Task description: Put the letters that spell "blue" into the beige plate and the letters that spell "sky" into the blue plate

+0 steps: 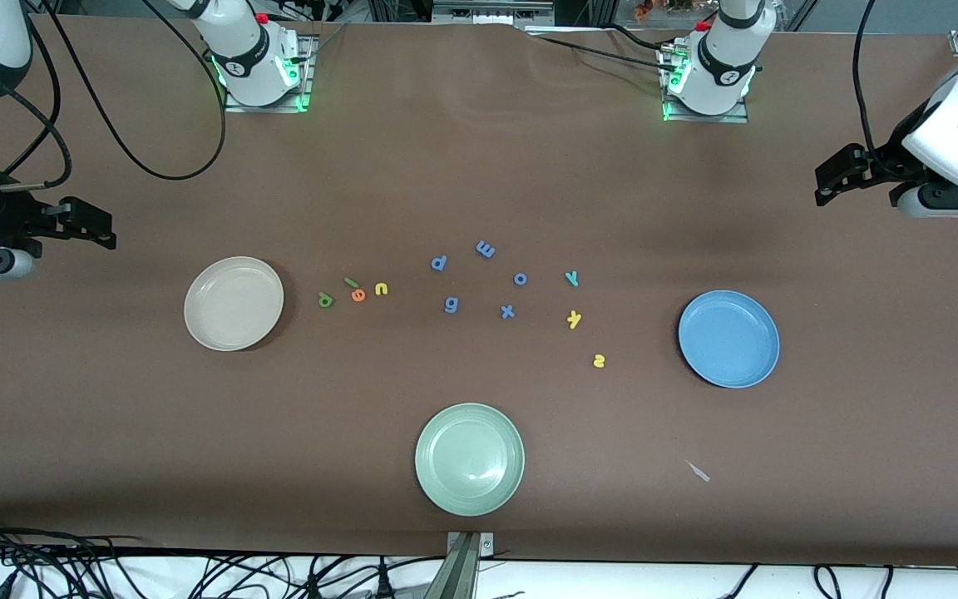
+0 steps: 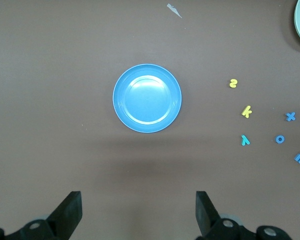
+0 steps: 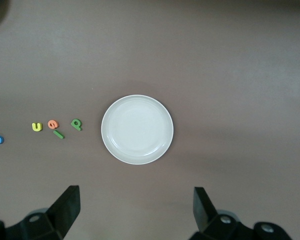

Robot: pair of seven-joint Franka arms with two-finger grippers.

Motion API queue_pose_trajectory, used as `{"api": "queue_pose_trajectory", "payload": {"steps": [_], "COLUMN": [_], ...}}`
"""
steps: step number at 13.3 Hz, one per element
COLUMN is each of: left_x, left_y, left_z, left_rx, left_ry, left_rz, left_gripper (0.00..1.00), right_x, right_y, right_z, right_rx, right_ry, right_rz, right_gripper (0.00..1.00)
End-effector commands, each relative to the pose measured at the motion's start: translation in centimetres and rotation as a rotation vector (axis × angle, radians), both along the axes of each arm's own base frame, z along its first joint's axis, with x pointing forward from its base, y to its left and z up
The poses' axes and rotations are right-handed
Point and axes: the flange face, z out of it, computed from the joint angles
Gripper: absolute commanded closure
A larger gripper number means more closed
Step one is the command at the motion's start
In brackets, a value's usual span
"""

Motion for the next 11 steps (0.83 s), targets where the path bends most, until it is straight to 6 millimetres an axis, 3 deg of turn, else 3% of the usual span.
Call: {"api": "queue_pose_trajectory", "payload": {"steps": [1,10,11], "left_x": [0.3,0.4,0.8], "left_y": [-0.2,-0.2,-0.1], "left_z": [0.7,0.6,-0.3], "left_rx": [-0.017,-0.020,-0.021], "left_ry": [0.004,0.006,0.023], "left_rz": [-0.018,-0.015,-0.013], "left_gripper": [0.00,0.00,0.00], "right_x": [-0.3,-0.2,-0.2], "right_y": [0.1,0.1,-0.1], "right_z": [0.8,0.9,0.9], "right_rx": [-0.001,0.002,-0.002], "right_ry": [-0.007,-0.010,-0.010], "right_rz": [0.001,-0.005,-0.008], "right_gripper": [0.00,0.00,0.00]}}
